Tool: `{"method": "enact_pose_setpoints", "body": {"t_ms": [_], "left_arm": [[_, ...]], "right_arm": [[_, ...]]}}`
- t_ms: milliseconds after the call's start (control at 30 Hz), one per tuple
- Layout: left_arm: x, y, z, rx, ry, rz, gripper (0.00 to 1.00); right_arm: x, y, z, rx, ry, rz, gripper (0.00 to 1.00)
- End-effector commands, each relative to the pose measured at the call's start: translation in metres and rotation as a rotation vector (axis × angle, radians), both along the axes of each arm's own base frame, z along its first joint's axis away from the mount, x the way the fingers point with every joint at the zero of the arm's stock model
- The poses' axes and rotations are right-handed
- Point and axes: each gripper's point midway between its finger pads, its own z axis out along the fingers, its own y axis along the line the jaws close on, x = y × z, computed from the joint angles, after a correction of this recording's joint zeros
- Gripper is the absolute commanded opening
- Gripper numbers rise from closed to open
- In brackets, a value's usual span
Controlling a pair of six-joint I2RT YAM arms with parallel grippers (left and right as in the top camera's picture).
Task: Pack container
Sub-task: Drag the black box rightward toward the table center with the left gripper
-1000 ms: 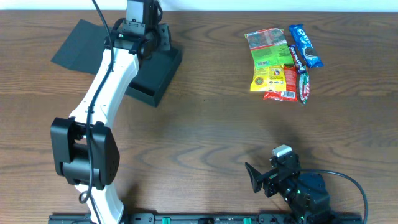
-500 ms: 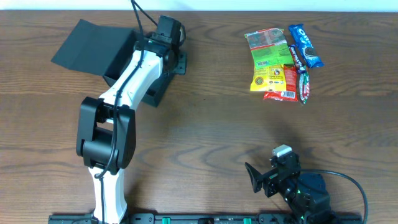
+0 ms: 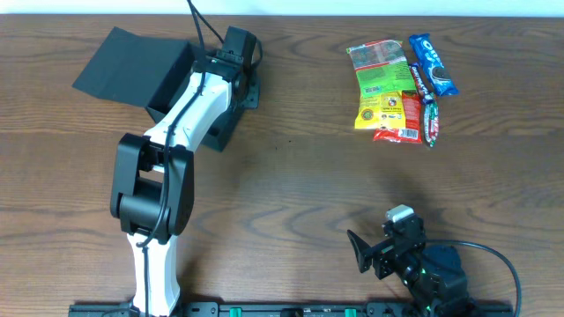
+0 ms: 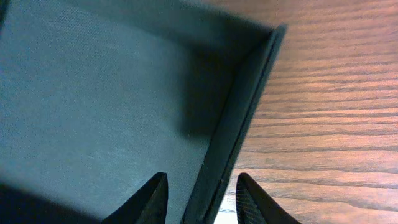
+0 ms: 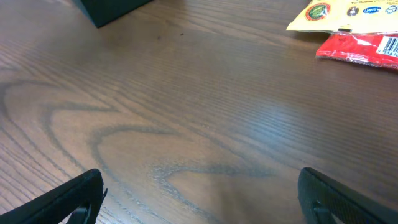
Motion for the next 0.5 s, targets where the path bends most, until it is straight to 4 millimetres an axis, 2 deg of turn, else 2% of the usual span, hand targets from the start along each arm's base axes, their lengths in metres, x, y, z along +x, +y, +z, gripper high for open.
{"method": "enact_pose_setpoints", "body": {"t_ms": [0,100,133,200,333,467], "left_arm": [[-0.004,0.006,-0.015,0.035,0.03,0.002,0.25],[-0.004,0.007,-0.017,0.036,0.034,0.003,0.16],[-0.004,0.007,-0.018,0.042,0.034,-0.014,0.06],[-0.005,0.003,-0.018,0.055,0.035,-0.098,0.06],[-0.016,-0.023,-0.019,-0.002,0.057,-0.337,0.06],[-0.029,-0.036,-0.021,-0.027,0.087,-0.413,0.06]], "right_arm": [[0.0,0.0,-0.001,-0.011,-0.008,0.006,0.99],[0.0,0.0,-0.001,-0.011,-0.008,0.006,0.99],[0.0,0.0,-0.001,-0.011,-0.008,0.006,0.99],[0.0,0.0,-0.001,-0.011,-0.008,0.006,0.99],[0.0,0.0,-0.001,-0.011,-0.008,0.006,0.99],[0.0,0.0,-0.001,-0.011,-0.008,0.006,0.99]]}}
